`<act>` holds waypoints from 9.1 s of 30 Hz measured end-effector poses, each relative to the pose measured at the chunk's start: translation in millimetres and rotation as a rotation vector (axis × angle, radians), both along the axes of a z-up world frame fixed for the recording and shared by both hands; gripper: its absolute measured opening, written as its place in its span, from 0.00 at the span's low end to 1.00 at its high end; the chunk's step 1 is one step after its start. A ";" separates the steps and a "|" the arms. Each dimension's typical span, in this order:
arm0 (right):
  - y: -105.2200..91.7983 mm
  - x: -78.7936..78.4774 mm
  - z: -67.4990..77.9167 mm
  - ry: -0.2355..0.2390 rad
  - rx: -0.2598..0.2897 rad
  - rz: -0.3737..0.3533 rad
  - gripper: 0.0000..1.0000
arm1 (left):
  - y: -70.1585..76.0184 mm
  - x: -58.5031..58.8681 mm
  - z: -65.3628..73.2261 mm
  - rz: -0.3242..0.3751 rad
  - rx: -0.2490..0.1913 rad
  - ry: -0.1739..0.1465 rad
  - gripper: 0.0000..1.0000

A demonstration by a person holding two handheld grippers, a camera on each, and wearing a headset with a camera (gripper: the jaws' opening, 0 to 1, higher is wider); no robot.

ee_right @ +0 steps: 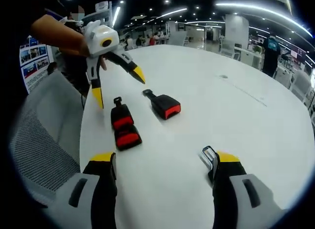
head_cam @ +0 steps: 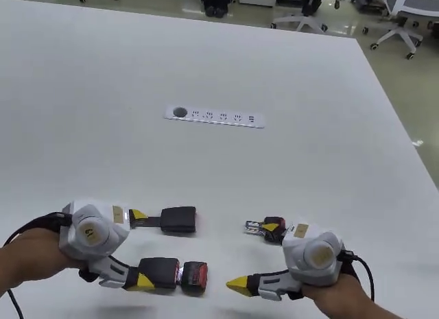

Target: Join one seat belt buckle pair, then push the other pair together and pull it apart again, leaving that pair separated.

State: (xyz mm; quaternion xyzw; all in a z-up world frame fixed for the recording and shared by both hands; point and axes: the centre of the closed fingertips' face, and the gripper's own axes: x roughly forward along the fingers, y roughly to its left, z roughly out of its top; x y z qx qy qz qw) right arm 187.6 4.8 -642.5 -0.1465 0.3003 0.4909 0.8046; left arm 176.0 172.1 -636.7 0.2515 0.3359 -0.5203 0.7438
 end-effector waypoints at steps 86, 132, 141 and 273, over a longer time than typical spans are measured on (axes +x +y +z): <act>-51.5 66.9 -50.2 0.102 -0.158 0.399 0.32 | -24.4 77.7 -54.0 -0.266 -0.013 0.062 0.32; 55.8 73.9 -46.4 0.076 -0.063 0.421 0.32 | -26.4 79.7 -52.9 -0.277 0.061 0.077 0.32; 60.8 73.3 -47.8 0.078 -0.073 0.422 0.32 | -26.7 79.8 -54.4 -0.292 0.068 0.069 0.32; -64.8 59.7 -33.4 0.097 -0.054 0.255 0.33 | -23.5 79.3 -54.9 -0.337 0.082 0.091 0.33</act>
